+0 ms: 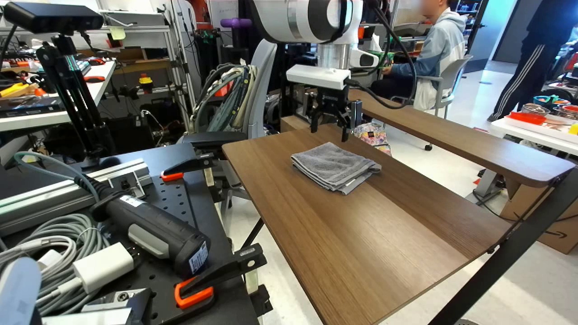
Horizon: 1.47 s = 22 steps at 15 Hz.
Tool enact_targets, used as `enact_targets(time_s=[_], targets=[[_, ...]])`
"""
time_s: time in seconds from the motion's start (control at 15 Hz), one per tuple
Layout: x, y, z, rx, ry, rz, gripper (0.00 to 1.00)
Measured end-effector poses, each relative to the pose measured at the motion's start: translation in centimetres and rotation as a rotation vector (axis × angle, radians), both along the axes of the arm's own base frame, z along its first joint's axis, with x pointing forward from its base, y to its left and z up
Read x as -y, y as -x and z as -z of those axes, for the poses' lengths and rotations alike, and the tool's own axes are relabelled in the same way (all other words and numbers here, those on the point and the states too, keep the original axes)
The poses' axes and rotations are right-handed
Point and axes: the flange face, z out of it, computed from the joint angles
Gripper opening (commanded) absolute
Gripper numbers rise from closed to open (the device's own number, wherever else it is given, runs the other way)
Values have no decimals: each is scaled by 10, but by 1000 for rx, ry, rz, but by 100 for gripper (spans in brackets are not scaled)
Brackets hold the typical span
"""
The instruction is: Move the towel to the right
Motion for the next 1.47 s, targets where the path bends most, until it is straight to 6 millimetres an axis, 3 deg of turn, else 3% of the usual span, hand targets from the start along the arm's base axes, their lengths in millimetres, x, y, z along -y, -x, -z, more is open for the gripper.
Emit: enact_targets(time_s=[0.27,0.73,1.47], targets=[[-1,-17,34,-21,23,5,100],[0,-34,76,-69,86,6,100],[37,-58,88,-131,164,62,100]])
